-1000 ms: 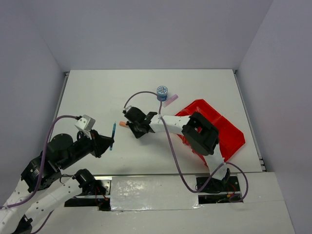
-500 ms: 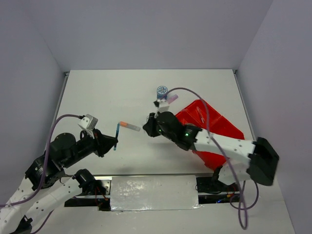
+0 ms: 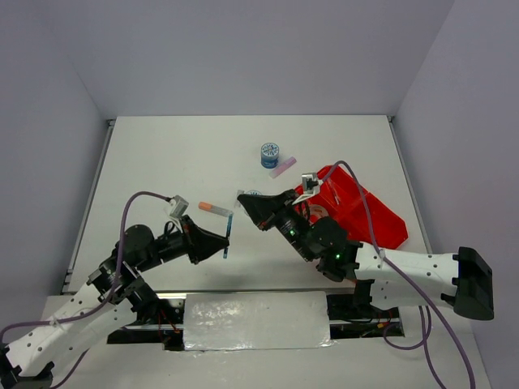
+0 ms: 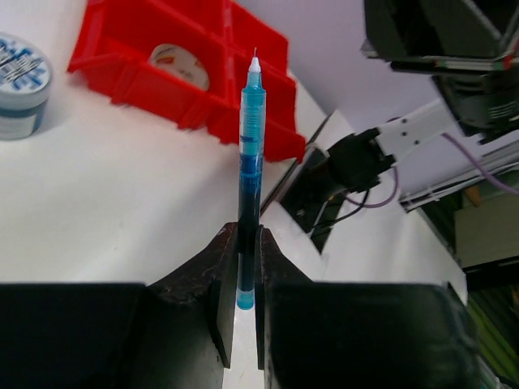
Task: Sort the stationery into containers
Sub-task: Close the pen cap on the pen.
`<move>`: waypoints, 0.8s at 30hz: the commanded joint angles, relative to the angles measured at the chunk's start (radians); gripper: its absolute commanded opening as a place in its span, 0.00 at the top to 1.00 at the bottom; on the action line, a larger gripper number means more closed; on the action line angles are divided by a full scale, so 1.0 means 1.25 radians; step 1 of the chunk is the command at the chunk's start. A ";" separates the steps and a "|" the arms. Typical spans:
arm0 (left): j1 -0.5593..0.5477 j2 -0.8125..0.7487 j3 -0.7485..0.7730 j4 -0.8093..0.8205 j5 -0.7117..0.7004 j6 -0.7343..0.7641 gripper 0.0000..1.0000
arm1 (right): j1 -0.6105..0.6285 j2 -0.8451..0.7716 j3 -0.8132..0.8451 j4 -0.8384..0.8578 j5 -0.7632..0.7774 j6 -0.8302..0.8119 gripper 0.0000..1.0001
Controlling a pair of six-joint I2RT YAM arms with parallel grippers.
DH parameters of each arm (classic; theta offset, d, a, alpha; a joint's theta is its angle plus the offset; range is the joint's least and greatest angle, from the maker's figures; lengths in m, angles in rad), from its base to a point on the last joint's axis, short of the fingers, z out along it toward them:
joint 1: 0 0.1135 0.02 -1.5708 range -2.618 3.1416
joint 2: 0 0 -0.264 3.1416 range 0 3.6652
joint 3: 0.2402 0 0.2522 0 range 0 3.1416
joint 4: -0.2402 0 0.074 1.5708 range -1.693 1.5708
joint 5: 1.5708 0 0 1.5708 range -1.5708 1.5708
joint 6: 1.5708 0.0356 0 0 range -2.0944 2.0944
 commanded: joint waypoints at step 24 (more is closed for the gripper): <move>-0.002 -0.032 -0.008 0.152 0.052 -0.024 1.00 | 0.030 0.054 0.053 0.120 -0.035 -0.134 1.00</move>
